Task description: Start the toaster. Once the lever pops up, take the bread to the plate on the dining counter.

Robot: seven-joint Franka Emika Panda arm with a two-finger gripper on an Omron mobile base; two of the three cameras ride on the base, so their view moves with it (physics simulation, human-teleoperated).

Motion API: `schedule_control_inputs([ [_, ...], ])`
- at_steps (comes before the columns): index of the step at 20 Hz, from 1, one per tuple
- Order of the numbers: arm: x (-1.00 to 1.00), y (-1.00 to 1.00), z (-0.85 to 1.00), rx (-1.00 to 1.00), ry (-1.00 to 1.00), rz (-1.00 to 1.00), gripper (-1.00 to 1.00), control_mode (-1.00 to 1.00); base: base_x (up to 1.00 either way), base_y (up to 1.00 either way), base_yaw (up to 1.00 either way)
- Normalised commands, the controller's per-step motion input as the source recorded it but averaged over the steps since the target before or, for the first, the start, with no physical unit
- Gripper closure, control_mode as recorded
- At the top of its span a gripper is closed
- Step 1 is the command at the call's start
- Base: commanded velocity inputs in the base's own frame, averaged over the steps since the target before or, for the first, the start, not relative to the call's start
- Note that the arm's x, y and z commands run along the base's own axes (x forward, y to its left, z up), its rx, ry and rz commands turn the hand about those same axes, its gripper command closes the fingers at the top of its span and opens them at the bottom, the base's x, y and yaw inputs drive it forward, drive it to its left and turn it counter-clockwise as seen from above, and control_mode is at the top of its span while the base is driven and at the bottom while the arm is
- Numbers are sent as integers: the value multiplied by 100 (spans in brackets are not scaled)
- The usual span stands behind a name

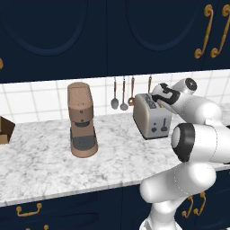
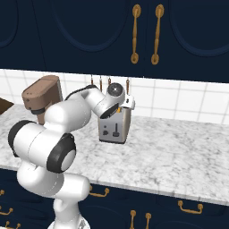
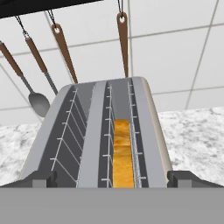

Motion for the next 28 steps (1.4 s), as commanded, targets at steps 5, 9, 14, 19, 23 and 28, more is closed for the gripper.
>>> schedule_control_inputs([
  [5,0,0,0,0,0,0,-100,-100,0,0,0],
  [9,0,0,0,0,0,0,-100,-100,0,0,0],
  [14,0,0,0,0,0,0,-100,-100,0,0,0],
  [19,0,0,0,0,0,0,-100,-100,0,0,0],
  [23,0,0,0,0,0,0,-100,-100,0,0,0],
  [28,0,0,0,0,0,0,-100,-100,0,0,0],
])
